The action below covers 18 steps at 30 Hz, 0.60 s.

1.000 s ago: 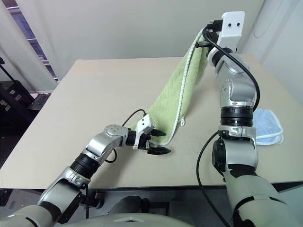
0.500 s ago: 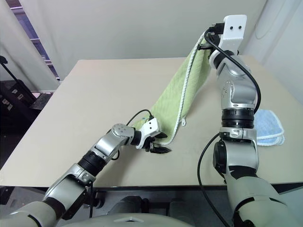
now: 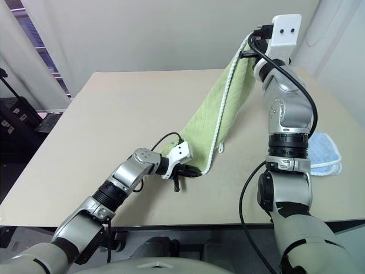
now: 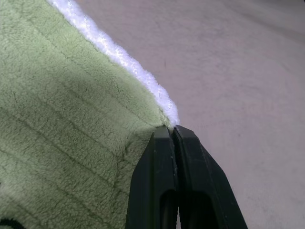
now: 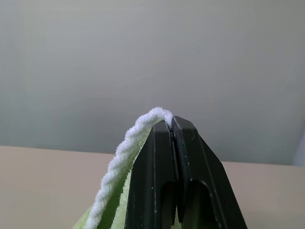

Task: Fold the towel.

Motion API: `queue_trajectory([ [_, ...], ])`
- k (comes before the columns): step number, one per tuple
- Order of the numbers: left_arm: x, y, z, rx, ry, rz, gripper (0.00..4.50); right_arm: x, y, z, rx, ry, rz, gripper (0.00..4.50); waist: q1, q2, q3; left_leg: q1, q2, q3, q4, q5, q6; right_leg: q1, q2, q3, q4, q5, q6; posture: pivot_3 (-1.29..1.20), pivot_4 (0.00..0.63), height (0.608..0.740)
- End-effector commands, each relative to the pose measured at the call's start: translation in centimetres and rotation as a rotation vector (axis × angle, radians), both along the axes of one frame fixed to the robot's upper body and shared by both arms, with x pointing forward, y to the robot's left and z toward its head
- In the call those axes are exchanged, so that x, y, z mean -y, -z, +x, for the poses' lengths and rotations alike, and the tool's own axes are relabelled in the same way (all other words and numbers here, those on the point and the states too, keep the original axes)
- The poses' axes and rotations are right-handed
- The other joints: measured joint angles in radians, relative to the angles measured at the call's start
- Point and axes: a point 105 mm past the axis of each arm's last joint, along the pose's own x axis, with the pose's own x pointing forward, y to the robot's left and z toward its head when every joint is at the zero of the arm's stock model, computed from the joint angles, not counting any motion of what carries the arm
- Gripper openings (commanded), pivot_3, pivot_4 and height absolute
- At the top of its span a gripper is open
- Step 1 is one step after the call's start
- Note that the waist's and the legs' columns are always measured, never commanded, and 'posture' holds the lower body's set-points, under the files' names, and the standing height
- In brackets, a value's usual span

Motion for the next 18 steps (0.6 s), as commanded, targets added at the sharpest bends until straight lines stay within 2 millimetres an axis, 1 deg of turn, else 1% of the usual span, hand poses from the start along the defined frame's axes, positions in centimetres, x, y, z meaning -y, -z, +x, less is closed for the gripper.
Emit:
queue_trajectory([
  [1, -0.4, -1.4, 0.3, -0.039, -0.016, -0.09, 0.02, 0.8, -1.7, -0.7, 0.057, 0.026, 0.004, 0.0, -0.001, 0.0, 0.0, 0.0, 0.0, 0.0, 0.0, 0.0, 0.0, 0.0, 0.0, 0.0, 0.0, 0.0, 0.0, 0.0, 0.0, 0.74],
  [3, -0.9, -3.2, 0.6, -0.06, -0.02, -0.167, 0.02, 0.9, -1.6, -0.7, 0.054, 0.028, 0.006, 0.0, -0.004, 0.0, 0.0, 0.0, 0.0, 0.0, 0.0, 0.0, 0.0, -0.001, 0.0, 0.0, 0.0, 0.0, 0.0, 0.0, 0.0, 0.74],
  [5, -2.2, -5.6, 1.1, -0.051, -0.022, -0.253, 0.02, 1.0, -1.3, -0.6, 0.046, 0.034, 0.007, 0.0, -0.006, 0.0, 0.0, -0.001, 0.0, 0.0, 0.0, 0.0, 0.0, -0.001, 0.0, 0.0, 0.002, 0.0, 0.0, 0.0, 0.0, 0.74],
  [7, -3.9, -7.6, 2.1, -0.063, -0.072, -0.316, 0.02, 1.1, -1.0, -0.5, 0.038, 0.042, 0.003, 0.0, -0.005, 0.0, 0.0, -0.001, 0.0, 0.0, 0.0, 0.001, -0.001, -0.003, 0.0, 0.0, 0.003, 0.0, 0.0, 0.0, 0.0, 0.74],
  [10, -6.8, -9.4, 3.1, -0.07, -0.135, -0.353, 0.02, 1.4, -0.8, -0.6, 0.033, 0.049, 0.002, 0.0, -0.006, 0.0, 0.0, -0.001, 0.0, 0.0, 0.001, 0.001, -0.002, -0.003, 0.0, 0.0, 0.004, 0.0, 0.0, 0.0, 0.0, 0.74],
  [13, -9.8, -10.6, 3.9, -0.044, -0.191, -0.362, 0.02, 1.9, -0.6, -0.7, 0.03, 0.064, -0.004, 0.0, -0.007, 0.0, 0.0, -0.001, 0.0, 0.0, 0.001, 0.002, -0.002, -0.004, 0.0, 0.0, 0.004, 0.0, 0.0, 0.0, 0.0, 0.74],
  [16, -12.7, -12.2, 5.9, 0.005, -0.317, -0.406, 0.02, 2.5, -0.7, -1.0, 0.035, 0.074, -0.006, 0.0, -0.002, 0.0, 0.0, -0.001, 0.0, 0.0, 0.0, 0.003, -0.004, -0.004, 0.0, 0.0, 0.004, 0.0, 0.0, 0.0, 0.0, 0.74],
  [18, -14.9, -13.3, 7.9, 0.047, -0.439, -0.434, 0.02, 3.1, -0.8, -1.1, 0.041, 0.086, -0.01, 0.0, 0.002, -0.001, 0.001, -0.001, 0.0, 0.0, 0.0, 0.002, -0.004, -0.004, 0.0, 0.0, 0.004, 0.0, 0.0, 0.0, 0.0, 0.74],
])
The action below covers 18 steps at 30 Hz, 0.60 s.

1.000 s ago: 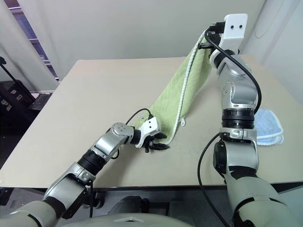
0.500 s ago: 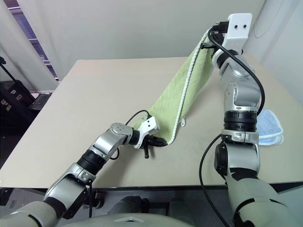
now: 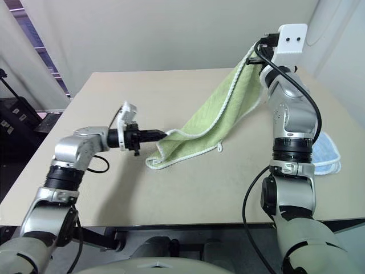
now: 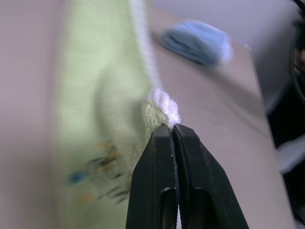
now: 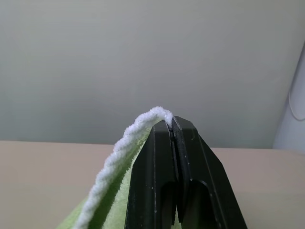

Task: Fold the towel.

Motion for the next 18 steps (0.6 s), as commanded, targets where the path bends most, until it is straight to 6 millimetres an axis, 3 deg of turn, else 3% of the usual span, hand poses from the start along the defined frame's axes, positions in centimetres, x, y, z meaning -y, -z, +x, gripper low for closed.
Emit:
queue_trajectory([
  [1, -3.5, -4.1, 3.4, 0.12, -0.199, -0.06, 0.02, 1.4, -2.1, -0.8, 0.072, 0.03, -0.005, 0.0, 0.002, -0.001, 0.0, 0.0, 0.0, 0.0, 0.0, 0.0, 0.0, 0.0, 0.0, 0.0, 0.0, 0.0, 0.0, 0.0, 0.0, 0.74],
  [5, -6.0, -7.0, 6.8, 0.196, -0.398, -0.124, 0.02, 2.7, -1.9, -0.6, 0.061, 0.066, -0.022, 0.0, 0.001, -0.002, 0.001, 0.0, -0.001, 0.0, 0.001, 0.0, 0.001, 0.001, 0.0, 0.0, 0.0, 0.0, 0.0, 0.0, 0.0, 0.74],
  [9, -6.4, -9.2, 9.2, 0.261, -0.538, -0.159, 0.02, 3.4, -2.2, 0.1, 0.07, 0.082, -0.019, 0.0, -0.001, -0.002, 0.001, 0.0, -0.001, 0.0, 0.001, 0.0, 0.001, 0.0, 0.0, 0.0, 0.0, 0.0, 0.001, 0.0, 0.0, 0.74],
  [18, -6.4, -13.5, 11.4, 0.381, -0.774, -0.266, 0.02, 2.5, -2.8, 2.5, 0.09, 0.038, 0.019, 0.0, -0.011, -0.003, 0.001, -0.01, -0.001, 0.001, 0.0, 0.003, -0.003, -0.007, 0.0, 0.0, 0.003, 0.001, 0.001, 0.0, 0.0, 0.74],
])
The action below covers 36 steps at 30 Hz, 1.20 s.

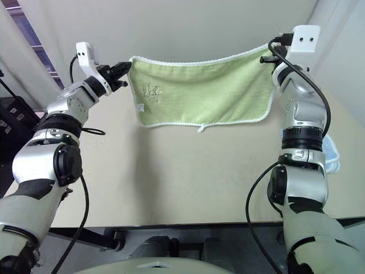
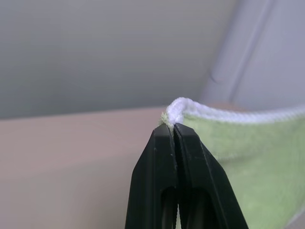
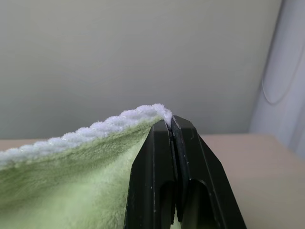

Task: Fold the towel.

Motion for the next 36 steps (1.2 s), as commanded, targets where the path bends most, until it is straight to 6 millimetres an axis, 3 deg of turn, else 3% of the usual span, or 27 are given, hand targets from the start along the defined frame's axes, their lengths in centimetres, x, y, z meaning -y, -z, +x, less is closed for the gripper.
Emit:
queue_trajectory([
  [1, -0.8, -3.4, 0.1, 0.112, -0.075, -0.055, 0.02, -0.5, -3.0, 0.3, 0.117, -0.027, 0.025, 0.0, 0.0, 0.0, 0.0, 0.0, 0.0, 0.0, 0.0, 0.0, 0.0, 0.0, 0.0, 0.0, 0.0, 0.0, 0.0, 0.0, 0.0, 0.74],
  [4, -1.5, -3.2, -0.2, 0.178, -0.108, 0.064, 0.02, -0.7, -3.0, 0.0, 0.157, -0.101, 0.028, 0.0, 0.001, 0.0, 0.0, -0.001, 0.0, 0.0, 0.0, 0.0, -0.001, 0.0, 0.0, 0.0, 0.0, 0.0, 0.0, 0.0, 0.0, 0.74],
  [6, -1.8, -2.6, -0.5, 0.17, -0.076, 0.051, 0.02, -1.2, -2.4, -0.5, 0.163, -0.165, 0.013, 0.0, 0.001, 0.0, 0.0, -0.002, 0.0, 0.0, 0.0, 0.0, -0.001, -0.001, 0.0, 0.0, 0.0, 0.0, 0.0, 0.0, 0.0, 0.74],
  [12, -3.0, 1.0, -3.3, 0.164, 0.166, 0.095, 0.02, -2.3, 2.4, -5.6, 0.07, -0.377, -0.04, 0.0, 0.002, -0.003, -0.002, -0.003, 0.0, 0.0, 0.002, 0.0, -0.001, -0.002, 0.0, 0.0, 0.0, 0.0, 0.0, 0.0, 0.0, 0.74],
  [17, -4.7, 2.1, -5.8, 0.15, 0.296, 0.078, 0.02, -2.2, 4.0, -10.5, 0.0, -0.433, -0.011, 0.0, 0.003, -0.003, -0.002, -0.008, 0.0, -0.001, 0.005, -0.001, 0.001, -0.006, 0.0, 0.0, 0.003, 0.0, 0.0, 0.0, 0.0, 0.74],
  [24, -5.5, 3.4, -11.1, 0.05, 0.507, 0.118, 0.02, 0.7, 5.9, -15.9, -0.148, -0.43, -0.026, 0.0, 0.009, -0.003, -0.003, -0.003, 0.0, -0.001, 0.005, -0.003, 0.005, 0.0, 0.0, -0.001, 0.002, 0.0, 0.0, 0.0, 0.0, 0.74],
  [28, -5.5, 4.9, -15.3, -0.079, 0.634, 0.196, 0.02, 1.6, 8.6, -20.1, -0.305, -0.481, -0.093, 0.0, 0.012, -0.004, -0.003, -0.003, 0.001, -0.001, 0.007, -0.004, 0.006, 0.002, 0.0, -0.001, 0.002, 0.0, -0.001, 0.0, 0.0, 0.74],
  [36, -5.7, 7.0, -20.3, -0.254, 0.75, 0.235, 0.02, 3.4, 9.0, -24.4, -0.361, -0.495, -0.05, 0.0, 0.012, -0.002, -0.002, 0.006, 0.003, 0.0, 0.009, -0.007, 0.005, 0.014, 0.0, 0.0, -0.003, -0.003, -0.007, 0.0, 0.0, 0.74],
])
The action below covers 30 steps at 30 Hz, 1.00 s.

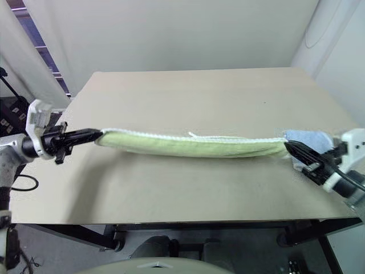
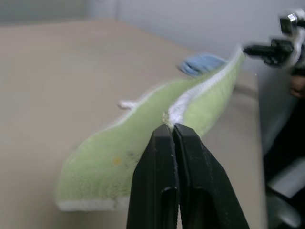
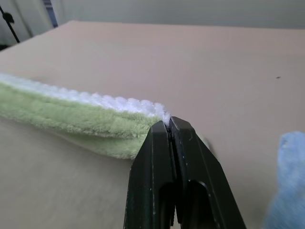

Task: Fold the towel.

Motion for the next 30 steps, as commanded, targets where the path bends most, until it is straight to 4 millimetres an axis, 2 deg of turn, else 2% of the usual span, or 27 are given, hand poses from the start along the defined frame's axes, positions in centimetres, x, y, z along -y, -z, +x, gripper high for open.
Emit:
queue_trajectory([
  [1, 0.0, -0.3, -1.8, -0.008, 0.062, 0.054, 0.02, 0.1, -1.1, -1.8, 0.022, -0.032, -0.059, 0.0, 0.0, 0.0, 0.0, 0.002, 0.0, 0.0, -0.001, 0.0, 0.0, 0.003, 0.0, 0.0, -0.001, 0.0, 0.0, 0.0, 0.0, 0.74],
  [6, -1.1, 2.4, -3.9, -0.093, 0.103, 0.166, 0.02, -0.6, -0.1, -3.9, -0.026, -0.084, -0.082, 0.0, 0.0, 0.003, -0.001, 0.005, 0.001, 0.003, -0.009, -0.001, 0.001, 0.004, -0.003, 0.0, -0.011, 0.0, -0.001, 0.0, 0.0, 0.74],
  [10, -1.1, 3.4, -4.5, -0.126, 0.127, 0.187, 0.02, -1.6, 1.3, -4.5, -0.074, -0.131, -0.1, 0.0, 0.001, 0.003, -0.001, 0.004, 0.001, 0.004, -0.011, -0.003, 0.004, 0.002, -0.003, 0.0, -0.017, 0.0, -0.001, 0.0, 0.0, 0.74],
  [12, -1.2, 3.9, -4.3, -0.126, 0.126, 0.192, 0.02, -1.9, 1.6, -4.0, -0.08, -0.141, -0.099, 0.0, 0.0, 0.004, 0.0, 0.003, 0.001, 0.004, -0.011, -0.004, 0.006, 0.001, -0.003, 0.0, -0.018, 0.0, -0.001, 0.0, 0.0, 0.74],
  [17, -1.3, 3.8, -2.7, -0.111, 0.074, 0.139, 0.02, -2.0, 2.3, -1.1, -0.08, -0.143, -0.084, 0.0, 0.001, 0.004, 0.0, 0.004, 0.002, 0.005, -0.01, -0.004, 0.006, 0.002, -0.004, 0.0, -0.019, 0.0, -0.001, 0.0, 0.0, 0.74],
  [20, -1.1, 4.2, -0.7, -0.082, 0.006, 0.103, 0.02, -1.7, 3.1, 2.0, -0.073, -0.118, -0.036, 0.0, 0.001, 0.004, 0.0, 0.005, 0.002, 0.006, -0.01, -0.004, 0.006, 0.002, -0.006, -0.001, -0.019, 0.0, -0.001, 0.0, 0.0, 0.74],
  [24, -0.6, 5.2, 1.8, -0.108, -0.106, 0.016, 0.02, -1.8, 4.8, 5.1, -0.085, -0.111, -0.003, 0.0, 0.005, 0.003, 0.0, 0.004, 0.002, 0.007, -0.009, -0.004, 0.007, 0.0, -0.007, -0.002, -0.019, 0.001, 0.0, 0.0, 0.0, 0.74],
  [27, -0.2, 6.3, 2.5, -0.086, -0.146, 0.01, 0.02, -2.0, 5.4, 6.7, -0.088, -0.103, 0.027, 0.0, 0.005, 0.002, 0.0, 0.003, 0.001, 0.007, -0.01, -0.004, 0.011, -0.002, -0.007, -0.002, -0.017, 0.005, 0.009, 0.0, 0.0, 0.74],
  [30, -0.3, 6.8, 3.6, -0.074, -0.212, -0.017, 0.02, -1.7, 6.3, 7.9, -0.087, -0.066, 0.037, 0.0, 0.005, 0.002, 0.0, 0.002, 0.001, 0.007, -0.011, -0.004, 0.011, -0.004, -0.007, -0.002, -0.016, 0.006, 0.01, 0.0, 0.0, 0.74],
])
